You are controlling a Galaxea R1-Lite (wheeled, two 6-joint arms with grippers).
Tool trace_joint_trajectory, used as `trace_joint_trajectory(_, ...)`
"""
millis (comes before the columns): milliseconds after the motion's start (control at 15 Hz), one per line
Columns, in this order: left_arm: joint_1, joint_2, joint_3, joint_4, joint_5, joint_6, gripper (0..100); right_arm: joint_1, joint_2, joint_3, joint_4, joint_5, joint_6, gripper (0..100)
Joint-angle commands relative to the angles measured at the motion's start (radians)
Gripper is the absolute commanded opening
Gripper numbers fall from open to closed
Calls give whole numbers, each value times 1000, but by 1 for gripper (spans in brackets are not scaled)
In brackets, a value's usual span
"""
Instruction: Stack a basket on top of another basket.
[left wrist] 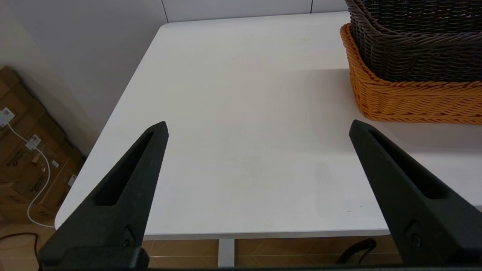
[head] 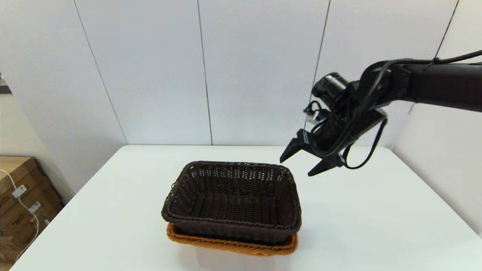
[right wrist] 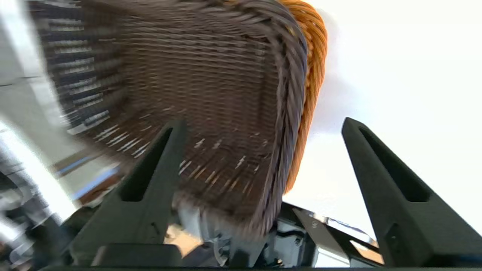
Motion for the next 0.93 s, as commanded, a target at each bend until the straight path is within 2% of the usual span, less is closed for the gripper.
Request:
trace_joint_trajectory(67,0,0,0,1,0,1,100,-98,-215,21,135,116,-75,100)
trace_joint_trajectory(133,0,0,0,1,0,1,100,-119,-298,58,159,147,-95,100)
trace_joint_trajectory(333,0,0,0,1,0,1,100,-191,-523,197,159,150,-181,100)
trace_joint_trajectory(667,0,0,0,1,0,-1,100,-458,-847,430,155,155,-390,100)
trace_joint_trajectory(733,0,0,0,1,0,-1,100,-486,-914,481,154,153,-408,100)
trace_joint_trajectory(933,0,0,0,1,0,-1,100,-493,-1143,647,119,153,-405,100)
